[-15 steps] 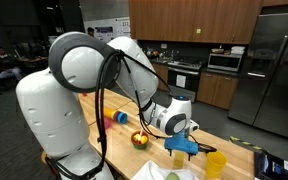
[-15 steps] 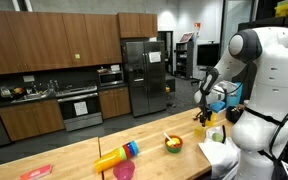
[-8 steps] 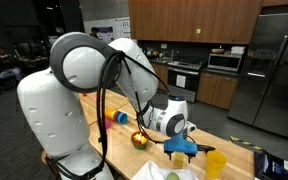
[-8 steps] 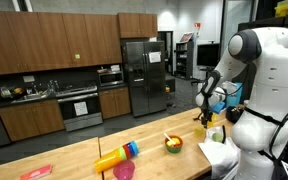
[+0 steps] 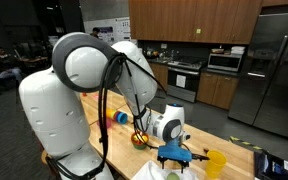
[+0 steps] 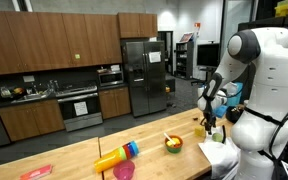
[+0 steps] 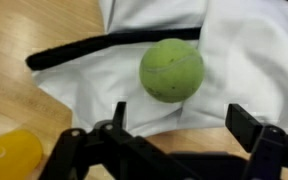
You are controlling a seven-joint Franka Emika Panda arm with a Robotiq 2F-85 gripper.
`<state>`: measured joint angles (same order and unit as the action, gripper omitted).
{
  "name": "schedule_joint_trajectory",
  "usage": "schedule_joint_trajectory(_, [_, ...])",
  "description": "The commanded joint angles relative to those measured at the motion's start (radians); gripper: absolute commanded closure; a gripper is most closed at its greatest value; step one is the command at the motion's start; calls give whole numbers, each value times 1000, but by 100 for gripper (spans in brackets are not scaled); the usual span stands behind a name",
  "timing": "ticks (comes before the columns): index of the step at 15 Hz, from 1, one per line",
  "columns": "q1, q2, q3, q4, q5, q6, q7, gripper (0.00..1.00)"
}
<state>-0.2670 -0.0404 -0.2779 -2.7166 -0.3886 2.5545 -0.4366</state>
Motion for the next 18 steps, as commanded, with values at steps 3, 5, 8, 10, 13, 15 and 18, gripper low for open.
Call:
schedule_joint_trajectory(3, [2,31,3,-13,101,-79,-11,0])
schedule_joint_trajectory(5, [3,40,4,-23,126,-68,-32,0])
schedule_joint_trajectory(8, [9,51,13,-19,108,-57,18,0])
schedule_joint_trajectory(10, [12,53,20,-12,83,-65,55,0])
schedule_joint_trajectory(13, [10,47,22,-3,25,-85,134,0])
schedule_joint_trajectory(15, [6,37,18,-1,-28,-98,199,0])
schedule_joint_trajectory(18, [-8,9,2,-10,-130,-108,310,0])
